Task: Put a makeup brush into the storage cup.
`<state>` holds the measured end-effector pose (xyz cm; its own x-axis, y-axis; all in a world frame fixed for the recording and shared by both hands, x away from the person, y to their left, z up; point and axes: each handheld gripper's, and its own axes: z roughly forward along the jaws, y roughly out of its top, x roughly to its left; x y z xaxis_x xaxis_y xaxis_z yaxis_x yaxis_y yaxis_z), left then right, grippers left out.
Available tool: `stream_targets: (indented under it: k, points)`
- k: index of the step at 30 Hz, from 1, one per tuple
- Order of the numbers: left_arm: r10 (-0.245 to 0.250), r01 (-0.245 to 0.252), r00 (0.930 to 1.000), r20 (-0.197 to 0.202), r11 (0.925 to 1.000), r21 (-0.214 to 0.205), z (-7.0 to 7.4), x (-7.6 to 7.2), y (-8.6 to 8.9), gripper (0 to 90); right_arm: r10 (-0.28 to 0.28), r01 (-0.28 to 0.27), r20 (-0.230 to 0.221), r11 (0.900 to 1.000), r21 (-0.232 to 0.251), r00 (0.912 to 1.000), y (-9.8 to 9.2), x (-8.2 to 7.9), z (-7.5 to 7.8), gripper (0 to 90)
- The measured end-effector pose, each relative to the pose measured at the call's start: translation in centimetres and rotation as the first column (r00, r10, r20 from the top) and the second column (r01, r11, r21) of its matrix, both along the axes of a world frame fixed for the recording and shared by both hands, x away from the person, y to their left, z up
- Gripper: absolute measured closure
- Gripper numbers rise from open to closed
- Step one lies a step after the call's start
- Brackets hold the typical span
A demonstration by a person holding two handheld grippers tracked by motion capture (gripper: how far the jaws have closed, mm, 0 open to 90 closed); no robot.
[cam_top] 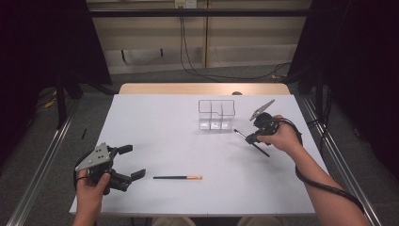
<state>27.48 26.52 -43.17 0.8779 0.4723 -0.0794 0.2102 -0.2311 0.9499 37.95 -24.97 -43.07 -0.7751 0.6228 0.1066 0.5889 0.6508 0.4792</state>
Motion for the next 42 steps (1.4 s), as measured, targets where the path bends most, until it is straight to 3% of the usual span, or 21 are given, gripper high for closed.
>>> stream_targets:
  k: [1,2,5,10,20,23,28,36,39,42]
  points:
    - [0.0,0.0,1.0,0.0,1.0,0.0,0.0,0.0,0.0,0.0,0.0,0.0,0.0,1.0,0.0,1.0,0.0,0.0,0.0,84.9]
    - [0.005,-0.005,1.0,-0.002,1.0,-0.005,0.0,0.0,0.0,0.0,-0.031,0.03,0.026,0.9984,0.048,0.9992,0.0,0.0,0.3,85.0]
    - [0.004,-0.004,1.0,-0.001,1.0,-0.003,0.0,0.0,0.0,0.0,-0.058,0.051,0.069,0.993,0.106,0.9959,-0.1,-0.1,0.6,85.0]
    - [0.007,-0.007,1.0,0.002,1.0,-0.004,0.1,0.0,0.0,0.0,-0.117,0.093,0.119,0.9767,0.194,0.9859,-0.3,-0.4,1.1,85.1]
    - [0.007,-0.007,1.0,0.002,1.0,-0.006,0.1,0.0,0.0,0.0,-0.2,0.133,0.175,0.9325,0.336,0.9641,-0.9,-0.8,1.5,85.1]
    - [0.007,-0.007,1.0,0.002,1.0,-0.007,0.1,0.0,0.1,0.0,-0.231,0.144,0.193,0.9133,0.381,0.9537,-1.0,-1.0,1.6,85.1]
    - [0.008,-0.008,1.0,0.004,1.0,-0.005,0.1,0.0,0.1,0.0,-0.271,0.148,0.247,0.8943,0.422,0.9303,-1.2,-1.2,2.0,85.1]
    - [0.009,-0.009,1.0,0.002,0.9999,-0.01,0.1,0.0,0.0,0.0,-0.332,0.15,0.292,0.8502,0.505,0.8969,-1.3,-1.5,2.5,85.0]
    - [0.011,-0.01,0.9999,0.003,0.9999,-0.01,0.1,0.0,0.1,0.0,-0.349,0.151,0.295,0.8336,0.531,0.8897,-1.3,-1.5,2.7,85.0]
    - [0.013,-0.013,0.9999,0.001,0.9998,-0.015,0.1,0.0,0.2,0.0,-0.359,0.148,0.306,0.8257,0.544,0.8818,-1.3,-1.5,2.8,85.0]
